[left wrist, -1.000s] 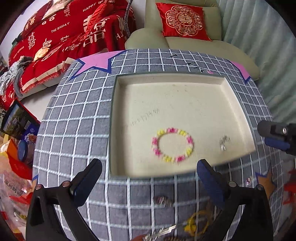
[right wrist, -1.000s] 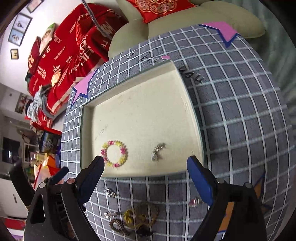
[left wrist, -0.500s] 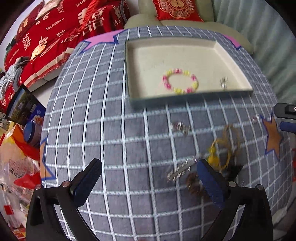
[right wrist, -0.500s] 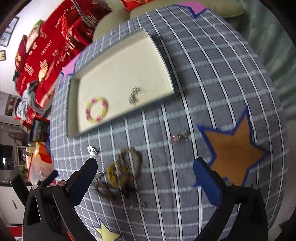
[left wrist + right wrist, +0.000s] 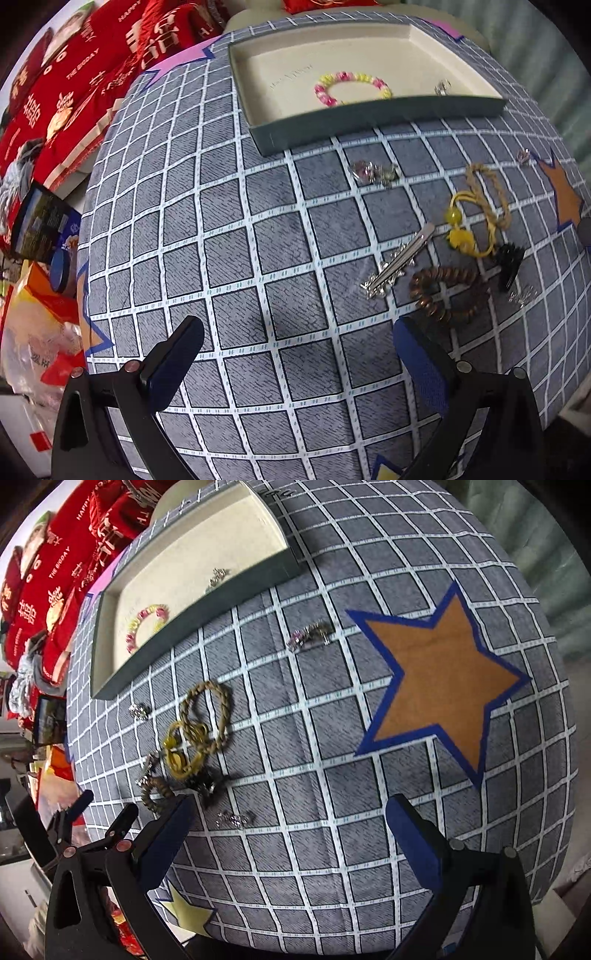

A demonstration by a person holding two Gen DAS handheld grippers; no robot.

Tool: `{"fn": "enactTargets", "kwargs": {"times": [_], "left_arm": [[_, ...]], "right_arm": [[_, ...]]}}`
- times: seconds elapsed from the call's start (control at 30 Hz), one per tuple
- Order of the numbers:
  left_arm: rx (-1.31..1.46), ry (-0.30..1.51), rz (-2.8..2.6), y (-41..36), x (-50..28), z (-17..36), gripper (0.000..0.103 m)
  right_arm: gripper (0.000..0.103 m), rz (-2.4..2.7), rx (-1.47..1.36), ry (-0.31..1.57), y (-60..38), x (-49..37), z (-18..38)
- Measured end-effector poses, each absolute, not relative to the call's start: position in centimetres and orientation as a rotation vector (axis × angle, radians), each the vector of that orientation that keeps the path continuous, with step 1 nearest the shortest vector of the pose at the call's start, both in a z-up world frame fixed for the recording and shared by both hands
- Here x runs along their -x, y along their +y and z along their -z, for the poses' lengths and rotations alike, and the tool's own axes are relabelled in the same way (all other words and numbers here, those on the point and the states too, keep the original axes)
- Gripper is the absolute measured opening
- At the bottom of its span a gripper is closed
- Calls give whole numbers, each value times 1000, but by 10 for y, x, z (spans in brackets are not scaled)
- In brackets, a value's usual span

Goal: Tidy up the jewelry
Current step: 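Move both open grippers back over the remaining jewelry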

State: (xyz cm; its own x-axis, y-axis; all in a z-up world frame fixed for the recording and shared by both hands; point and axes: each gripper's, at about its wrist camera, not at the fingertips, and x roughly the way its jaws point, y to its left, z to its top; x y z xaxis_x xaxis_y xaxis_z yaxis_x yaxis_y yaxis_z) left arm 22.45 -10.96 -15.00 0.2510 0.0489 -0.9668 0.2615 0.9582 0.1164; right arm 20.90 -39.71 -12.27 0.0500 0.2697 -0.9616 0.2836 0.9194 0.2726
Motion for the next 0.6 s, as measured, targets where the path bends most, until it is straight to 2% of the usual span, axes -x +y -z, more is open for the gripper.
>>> {"fn": "enactTargets", "kwargs": {"times": [0.6], "left_arm": [[-330,1280,222,-139,-248,165,103]], "right_arm": [[103,36,-360,1556,-385,-210,133]]}}
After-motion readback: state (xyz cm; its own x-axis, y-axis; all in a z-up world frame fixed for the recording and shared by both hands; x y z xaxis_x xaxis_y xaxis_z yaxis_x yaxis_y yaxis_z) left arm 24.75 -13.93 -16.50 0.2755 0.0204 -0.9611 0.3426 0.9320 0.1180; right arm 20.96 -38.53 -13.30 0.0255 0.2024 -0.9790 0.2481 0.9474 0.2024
